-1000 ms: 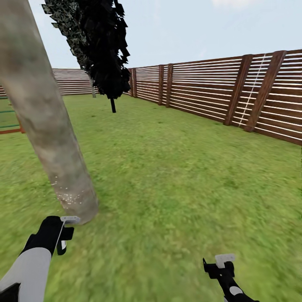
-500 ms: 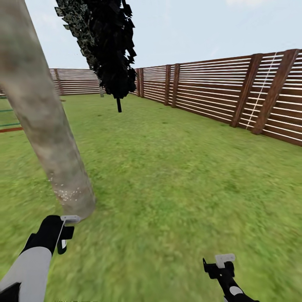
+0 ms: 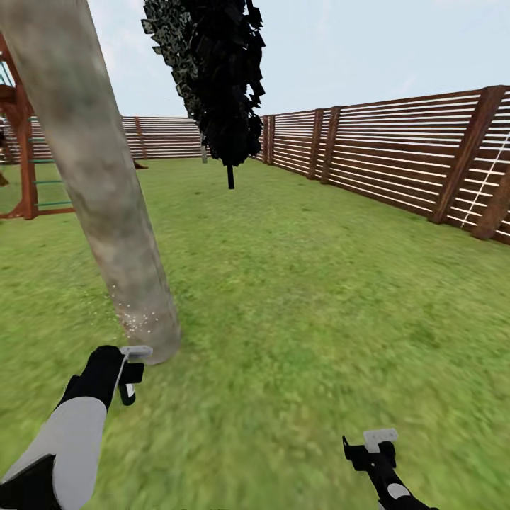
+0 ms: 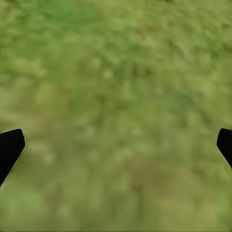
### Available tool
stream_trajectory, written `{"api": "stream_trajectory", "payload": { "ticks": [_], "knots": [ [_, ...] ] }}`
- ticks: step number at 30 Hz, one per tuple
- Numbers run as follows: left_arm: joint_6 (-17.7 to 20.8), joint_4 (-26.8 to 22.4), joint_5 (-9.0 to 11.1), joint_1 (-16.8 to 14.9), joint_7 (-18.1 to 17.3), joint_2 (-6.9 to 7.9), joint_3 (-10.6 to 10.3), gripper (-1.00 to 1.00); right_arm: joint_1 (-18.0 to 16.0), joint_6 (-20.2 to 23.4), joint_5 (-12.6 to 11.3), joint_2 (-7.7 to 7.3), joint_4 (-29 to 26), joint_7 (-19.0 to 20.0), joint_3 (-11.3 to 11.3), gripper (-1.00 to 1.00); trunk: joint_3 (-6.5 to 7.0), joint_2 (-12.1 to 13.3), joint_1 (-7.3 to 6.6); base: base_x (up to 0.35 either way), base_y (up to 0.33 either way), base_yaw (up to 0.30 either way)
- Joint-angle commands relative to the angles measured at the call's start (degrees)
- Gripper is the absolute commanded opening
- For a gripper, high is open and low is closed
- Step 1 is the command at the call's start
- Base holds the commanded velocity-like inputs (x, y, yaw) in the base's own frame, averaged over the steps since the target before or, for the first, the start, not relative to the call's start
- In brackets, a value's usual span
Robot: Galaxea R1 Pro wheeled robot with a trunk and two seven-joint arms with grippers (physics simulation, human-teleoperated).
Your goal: In the garden, pick up the pesticide atomizer on the floor and spray pesticide onto both trees until each tree trunk is fully covered.
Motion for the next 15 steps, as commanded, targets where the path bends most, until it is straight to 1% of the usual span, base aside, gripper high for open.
{"api": "stream_trajectory", "payload": {
  "ticks": [1, 4, 6, 8, 9, 11, 13, 15],
  "knots": [
    [0.1, -0.1, -1.3, -0.9, -0.6, -0.52, 0.2, -1.0, 0.0, -0.2, 0.6, 0.0, 0.1, -0.2, -0.3, 1.0, -0.06, 0.0, -0.01, 0.0, 0.0, 0.276],
    [0.4, -0.2, -1.3, -2.6, -0.6, -0.82, 0.1, -1.0, 0.0, -0.2, 0.6, 0.0, 0.1, -0.2, -0.3, 1.0, -0.06, 0.0, -0.01, 0.0, 0.0, 0.276],
    [0.6, -1.4, -1.3, -3.1, -0.7, -0.93, 0.1, -1.0, 0.0, -0.2, 0.6, 0.0, 0.1, -0.2, -0.3, 1.0, -0.06, 0.0, -0.01, 0.0, 0.0, 0.276],
    [2.5, -3.7, -1.3, -4.0, -0.7, -0.99, 0.1, -1.0, 0.0, -0.2, 0.6, 0.0, 0.1, -0.2, -0.3, 1.0, -0.06, 0.0, -0.01, 0.0, 0.0, 0.275],
    [4.1, -4.5, -1.3, -4.9, -0.9, -1.1, 0.1, -1.0, 0.0, -0.2, 0.6, 0.0, 0.1, -0.2, -0.3, 1.0, -0.06, 0.0, -0.01, 0.0, 0.0, 0.203],
    [5.0, -5.1, -1.3, -5.7, -0.9, -1.25, 0.1, -1.0, 0.0, -0.2, 0.6, 0.0, 0.1, -0.2, -0.3, 1.0, -0.06, 0.0, -0.01, 0.094, 0.0, 0.081],
    [5.3, -5.2, -1.3, -6.0, -0.9, -1.38, 0.1, -1.0, 0.0, -0.2, 0.6, 0.0, 0.1, -0.2, -0.3, 1.0, -0.06, 0.0, -0.01, 0.237, -0.014, 0.027],
    [5.4, -5.3, -1.3, -6.1, -0.9, -1.44, 0.0, -1.0, 0.0, -0.2, 0.6, 0.0, 0.1, -0.2, -0.3, 1.0, -0.06, 0.0, -0.01, 0.284, -0.118, 0.004]
  ]
}}
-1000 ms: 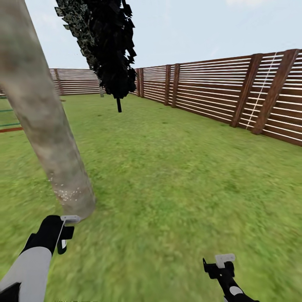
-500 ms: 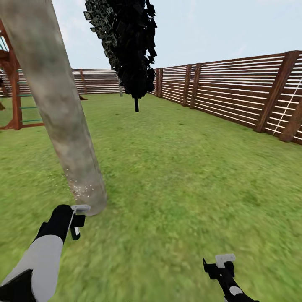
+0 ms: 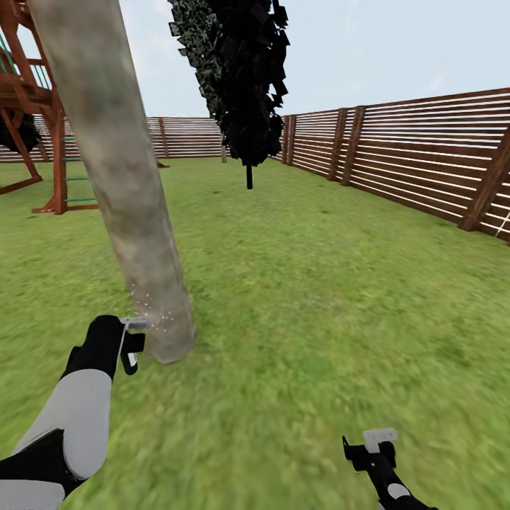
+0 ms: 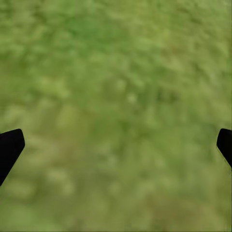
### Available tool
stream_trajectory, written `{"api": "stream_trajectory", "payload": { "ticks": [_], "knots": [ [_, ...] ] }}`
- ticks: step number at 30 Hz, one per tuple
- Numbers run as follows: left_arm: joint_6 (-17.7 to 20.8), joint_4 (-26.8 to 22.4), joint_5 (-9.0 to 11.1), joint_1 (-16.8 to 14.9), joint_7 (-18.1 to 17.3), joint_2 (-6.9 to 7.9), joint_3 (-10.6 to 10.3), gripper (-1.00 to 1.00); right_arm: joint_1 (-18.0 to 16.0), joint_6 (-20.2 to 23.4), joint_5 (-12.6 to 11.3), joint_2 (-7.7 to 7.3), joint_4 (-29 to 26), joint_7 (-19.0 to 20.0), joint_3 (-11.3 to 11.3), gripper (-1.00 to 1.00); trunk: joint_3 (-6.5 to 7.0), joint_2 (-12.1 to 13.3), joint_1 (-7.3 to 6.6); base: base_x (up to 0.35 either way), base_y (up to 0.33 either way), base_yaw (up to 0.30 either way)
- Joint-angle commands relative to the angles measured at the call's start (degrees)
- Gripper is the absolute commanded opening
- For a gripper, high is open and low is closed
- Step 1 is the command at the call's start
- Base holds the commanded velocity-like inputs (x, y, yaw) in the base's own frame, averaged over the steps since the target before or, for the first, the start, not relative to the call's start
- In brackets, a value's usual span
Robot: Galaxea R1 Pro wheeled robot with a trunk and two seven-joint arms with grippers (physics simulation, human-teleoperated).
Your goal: In the garden, pick up the pesticide atomizer on the floor and spray pesticide onto both trees until each tree trunk is fully covered.
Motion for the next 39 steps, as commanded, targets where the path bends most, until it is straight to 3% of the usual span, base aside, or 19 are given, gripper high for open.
{"api": "stream_trajectory", "payload": {
  "ticks": [1, 9, 26, 39],
  "knots": [
    [0.2, -0.1, -0.7, -0.1, -0.6, -0.04, 0.1, -1.0, 0.0, -0.2, 0.6, 0.01, 0.1, -0.2, -0.3, 1.0, -0.05, 0.0, 0.02, 0.255, -0.162, 0.001],
    [0.2, -0.1, -0.8, 0.2, -0.6, -0.04, 0.1, -1.0, 0.0, -0.2, 0.6, 0.01, 0.1, -0.2, -0.3, 1.0, -0.05, 0.0, 0.02, 0.152, -0.236, 0.168],
    [0.1, -0.1, -1.0, 0.5, -0.4, 0.1, 0.1, -1.0, 0.0, -0.2, 0.6, 0.01, 0.1, -0.3, -0.3, 1.0, -0.05, 0.0, 0.02, 0.108, -0.262, 0.011],
    [0.0, 0.0, -1.2, 1.0, -0.3, 1.42, -0.3, -1.0, 0.0, -0.2, 0.6, 0.01, 0.1, -0.3, -0.3, 1.0, -0.05, 0.0, 0.02, 0.129, -0.262, 0.251]
  ]
}}
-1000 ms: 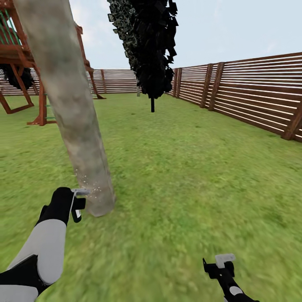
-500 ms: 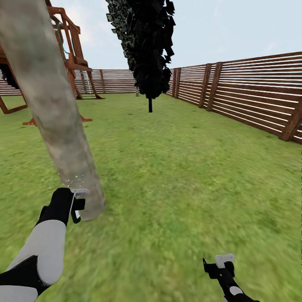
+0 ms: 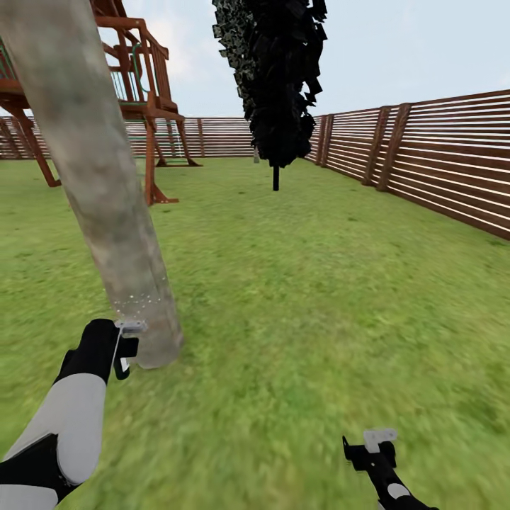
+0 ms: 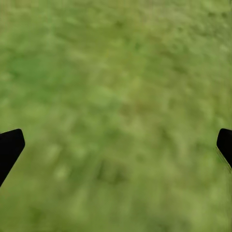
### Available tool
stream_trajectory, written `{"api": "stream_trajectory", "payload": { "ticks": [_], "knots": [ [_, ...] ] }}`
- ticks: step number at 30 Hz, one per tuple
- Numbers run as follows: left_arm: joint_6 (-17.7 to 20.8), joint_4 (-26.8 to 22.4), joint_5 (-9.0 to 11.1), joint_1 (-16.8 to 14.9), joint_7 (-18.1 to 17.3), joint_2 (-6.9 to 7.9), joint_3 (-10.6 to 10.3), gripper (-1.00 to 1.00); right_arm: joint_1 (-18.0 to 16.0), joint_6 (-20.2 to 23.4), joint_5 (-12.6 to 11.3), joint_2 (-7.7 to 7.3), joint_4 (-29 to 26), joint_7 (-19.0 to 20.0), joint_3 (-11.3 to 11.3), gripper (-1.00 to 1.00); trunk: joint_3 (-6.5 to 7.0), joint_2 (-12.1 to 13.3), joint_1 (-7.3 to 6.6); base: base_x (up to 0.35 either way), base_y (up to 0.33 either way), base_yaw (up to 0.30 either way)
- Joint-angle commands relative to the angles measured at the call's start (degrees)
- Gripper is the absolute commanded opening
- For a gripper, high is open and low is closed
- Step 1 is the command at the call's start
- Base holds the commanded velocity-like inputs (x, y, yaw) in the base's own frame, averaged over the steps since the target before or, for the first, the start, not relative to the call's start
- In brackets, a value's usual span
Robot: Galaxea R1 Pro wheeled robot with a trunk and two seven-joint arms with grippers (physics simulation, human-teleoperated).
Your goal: In the garden, pick up the pesticide atomizer on the floor and spray pesticide onto both trees until each tree trunk is fully covered.
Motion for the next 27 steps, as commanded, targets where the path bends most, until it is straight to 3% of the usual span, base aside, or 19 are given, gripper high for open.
{"api": "stream_trajectory", "payload": {
  "ticks": [1, 9, 16, 22, 27],
  "knots": [
    [0.1, 0.0, -0.7, -0.1, -0.5, -0.25, 0.2, -1.0, 0.0, -0.2, 0.6, 0.01, 0.1, -0.2, -0.3, 1.0, -0.05, 0.0, 0.01, 0.197, -0.233, 0.058],
    [-0.2, 0.7, -0.4, 0.0, -0.8, -0.76, 0.4, -1.0, 0.0, -0.2, 0.6, 0.01, 0.1, -0.2, -0.3, 1.0, -0.05, 0.0, 0.01, 0.227, -0.211, 0.012],
    [-0.4, 0.3, -0.7, 5.3, -0.6, 0.51, 0.3, -1.0, 0.0, -0.2, 0.6, 0.01, 0.1, -0.2, -0.3, 1.0, -0.05, 0.0, 0.01, 0.137, -0.236, 0.254],
    [-0.5, 0.8, -0.3, 6.1, -0.5, -0.36, 0.5, -1.0, 0.0, -0.2, 0.6, 0.01, 0.1, -0.2, -0.3, 1.0, -0.05, 0.0, 0.01, 0.01, -0.268, 0.27],
    [-0.5, 0.7, -0.3, 6.2, -0.5, -0.91, 0.5, -1.0, 0.0, -0.2, 0.6, 0.01, 0.1, -0.2, -0.3, 1.0, -0.05, 0.0, 0.01, 0.154, -0.247, 0.061]
  ]
}}
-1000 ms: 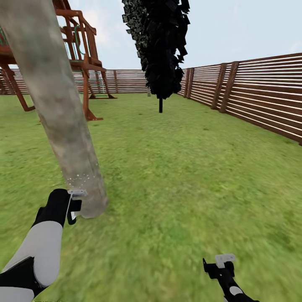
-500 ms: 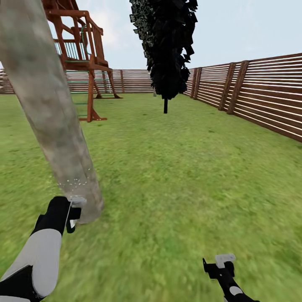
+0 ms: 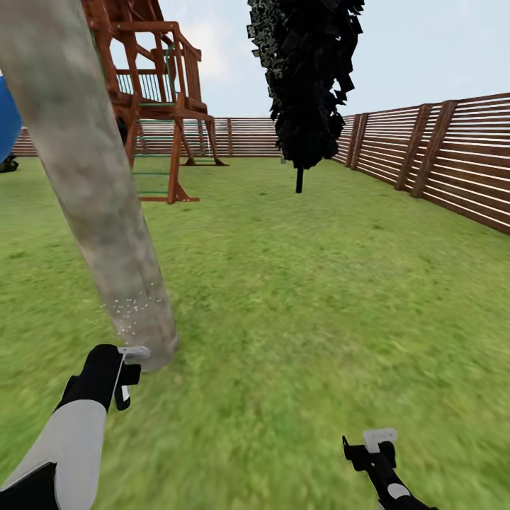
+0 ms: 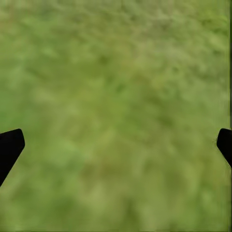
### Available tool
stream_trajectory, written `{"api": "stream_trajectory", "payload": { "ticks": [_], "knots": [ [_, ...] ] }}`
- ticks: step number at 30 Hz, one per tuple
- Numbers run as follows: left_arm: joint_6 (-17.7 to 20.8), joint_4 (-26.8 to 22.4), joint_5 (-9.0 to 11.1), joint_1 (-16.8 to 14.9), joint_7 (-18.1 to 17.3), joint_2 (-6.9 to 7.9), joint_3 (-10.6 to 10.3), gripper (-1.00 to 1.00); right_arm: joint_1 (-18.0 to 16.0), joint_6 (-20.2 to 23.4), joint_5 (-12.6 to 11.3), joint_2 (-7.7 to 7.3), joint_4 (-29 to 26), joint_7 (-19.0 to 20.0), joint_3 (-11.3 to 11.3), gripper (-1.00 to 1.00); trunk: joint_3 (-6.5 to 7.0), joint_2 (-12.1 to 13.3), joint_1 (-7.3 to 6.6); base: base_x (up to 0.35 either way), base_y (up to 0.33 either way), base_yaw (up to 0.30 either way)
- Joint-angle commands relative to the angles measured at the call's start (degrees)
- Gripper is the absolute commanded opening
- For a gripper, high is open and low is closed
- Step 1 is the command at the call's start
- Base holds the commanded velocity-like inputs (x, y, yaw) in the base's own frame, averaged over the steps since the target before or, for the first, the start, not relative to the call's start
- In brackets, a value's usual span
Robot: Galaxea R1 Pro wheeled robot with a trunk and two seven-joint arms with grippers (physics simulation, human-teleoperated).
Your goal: In the garden, pick up the pesticide atomizer on the floor and spray pesticide onto both trees until each tree trunk is fully covered.
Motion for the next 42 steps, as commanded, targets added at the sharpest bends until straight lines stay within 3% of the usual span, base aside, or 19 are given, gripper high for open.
{"api": "stream_trajectory", "payload": {
  "ticks": [1, 7, 16, 23, 42],
  "knots": [
    [0.1, -0.1, -0.6, -0.1, -0.6, 0.01, 0.2, -1.0, 0.0, -0.2, 0.6, 0.01, 0.1, -0.2, -0.3, 1.0, -0.05, 0.0, 0.01, 0.22, -0.214, 0.004],
    [0.1, -0.1, -0.9, -0.1, -0.5, 0.37, -0.1, -1.0, 0.0, -0.2, 0.6, 0.01, 0.1, -0.2, -0.3, 1.0, -0.05, 0.0, 0.01, 0.237, -0.198, 0.006],
    [-0.1, -0.8, -1.0, 2.1, -0.5, 2.04, 0.6, -1.0, 0.0, -0.2, 0.6, 0.01, 0.1, -0.2, -0.3, 1.0, -0.05, 0.0, 0.01, 0.099, -0.246, 0.263],
    [-1.1, -0.5, -0.5, 2.1, -0.4, 1.39, 0.5, -1.0, 0.0, -0.2, 0.6, 0.01, 0.1, -0.2, -0.3, 1.0, -0.05, 0.0, 0.01, 0.144, -0.269, 0.269],
    [-1.5, -0.3, -0.6, 2.1, -0.4, 1.38, 0.6, -1.0, 0.0, -0.2, 0.6, 0.01, 0.1, -0.3, -0.3, 1.0, -0.05, 0.0, 0.01, 0.084, -0.297, 0.045]
  ]
}}
